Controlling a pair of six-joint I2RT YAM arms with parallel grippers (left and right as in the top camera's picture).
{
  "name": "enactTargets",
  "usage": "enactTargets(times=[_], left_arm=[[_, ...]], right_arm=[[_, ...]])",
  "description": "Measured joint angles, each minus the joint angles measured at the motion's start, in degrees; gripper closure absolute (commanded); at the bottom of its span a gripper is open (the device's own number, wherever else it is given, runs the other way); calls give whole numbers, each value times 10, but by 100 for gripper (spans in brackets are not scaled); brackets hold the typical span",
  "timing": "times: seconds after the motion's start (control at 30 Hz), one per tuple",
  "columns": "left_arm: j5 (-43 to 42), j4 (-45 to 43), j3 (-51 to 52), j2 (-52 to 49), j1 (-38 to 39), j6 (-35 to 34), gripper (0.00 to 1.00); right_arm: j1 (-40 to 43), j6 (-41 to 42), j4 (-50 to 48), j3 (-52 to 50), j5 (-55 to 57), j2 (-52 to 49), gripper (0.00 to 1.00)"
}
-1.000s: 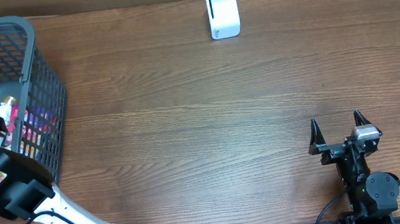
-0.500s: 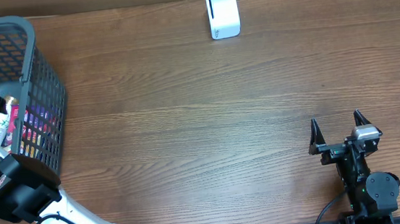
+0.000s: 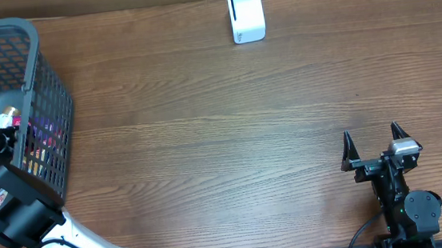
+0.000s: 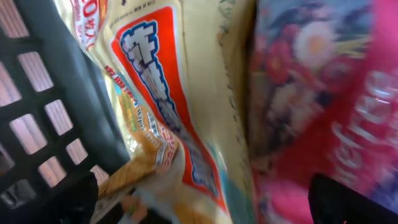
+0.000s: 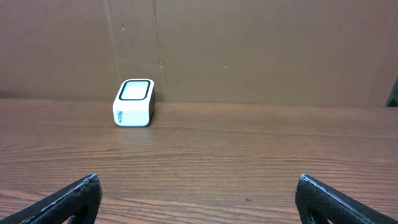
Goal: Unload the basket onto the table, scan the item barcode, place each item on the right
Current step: 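Grasp the yellow snack bag and pink Carefree box with left gripper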
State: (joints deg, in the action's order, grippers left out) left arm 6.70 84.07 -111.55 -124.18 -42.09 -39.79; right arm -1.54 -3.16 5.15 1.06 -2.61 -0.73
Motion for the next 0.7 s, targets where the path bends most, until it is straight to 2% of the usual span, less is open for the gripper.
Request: enactTargets(times=[0.1, 0.27, 0.33, 0.37, 0.4, 0.53, 0.57, 0.7], left_arm=[[-1, -26, 25, 0, -3, -8, 3], [-14, -67, 61, 13, -9, -14, 18], [-20, -86, 78, 20, -9, -17, 27], [-22, -94, 85, 24, -9, -18, 35], [-25, -104, 94, 28, -9, -22, 49], [-30, -126, 114, 35, -9, -21, 93], [-25, -126, 116, 36, -10, -21, 96], [-14, -123, 119, 37, -12, -9, 96]], right_arm=[[0, 0, 0, 0, 0, 0, 0], [0, 0, 0, 0, 0, 0, 0], [0, 0, 0, 0, 0, 0, 0], [0, 0, 0, 0, 0, 0, 0], [0, 0, 0, 0, 0, 0, 0], [0, 0, 0, 0, 0, 0, 0], [0, 0, 0, 0, 0, 0, 0], [0, 0, 0, 0, 0, 0, 0]])
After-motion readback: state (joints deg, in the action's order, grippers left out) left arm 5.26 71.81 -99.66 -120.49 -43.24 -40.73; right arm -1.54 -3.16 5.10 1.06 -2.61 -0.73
